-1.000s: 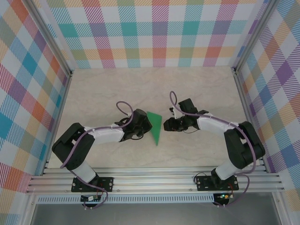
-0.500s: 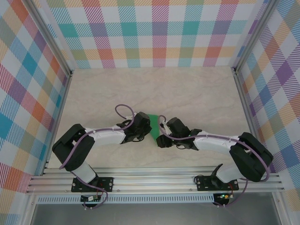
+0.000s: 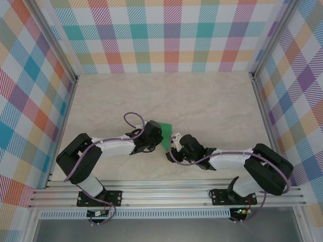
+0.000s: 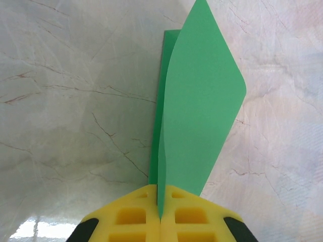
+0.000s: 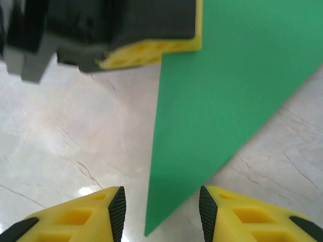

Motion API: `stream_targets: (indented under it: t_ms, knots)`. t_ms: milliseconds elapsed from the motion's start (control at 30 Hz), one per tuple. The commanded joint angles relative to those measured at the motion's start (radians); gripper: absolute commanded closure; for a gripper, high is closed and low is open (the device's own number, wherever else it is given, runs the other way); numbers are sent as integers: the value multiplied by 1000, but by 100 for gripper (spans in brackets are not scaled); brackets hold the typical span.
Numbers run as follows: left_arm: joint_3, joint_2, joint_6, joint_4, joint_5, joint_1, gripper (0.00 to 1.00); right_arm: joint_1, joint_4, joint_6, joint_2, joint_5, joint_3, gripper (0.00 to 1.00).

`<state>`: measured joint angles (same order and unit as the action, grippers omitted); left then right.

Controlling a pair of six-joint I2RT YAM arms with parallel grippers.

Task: Fold a paper plane with a square sheet of paper (pick it up from the middle)
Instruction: Fold the wing for the fifth time at the center of the table.

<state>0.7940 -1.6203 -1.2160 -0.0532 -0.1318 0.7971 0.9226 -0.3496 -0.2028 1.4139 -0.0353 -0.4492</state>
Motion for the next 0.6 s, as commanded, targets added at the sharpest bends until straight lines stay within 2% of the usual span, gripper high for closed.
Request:
stream_targets:
  t_ms: [0, 133, 267, 567]
  knots:
    - [23, -13, -8, 5, -2, 8, 100, 46, -115, 119, -23, -51, 14, 54]
    - [22, -16, -8, -1, 3, 9, 100, 107, -144, 207, 17, -144, 11, 54]
    - [24, -15, -6, 3, 3, 10, 100, 125, -173, 248, 72, -247, -14, 54]
    - [25, -21, -6, 0, 9, 9, 100, 126, -259, 330, 160, -301, -38, 58]
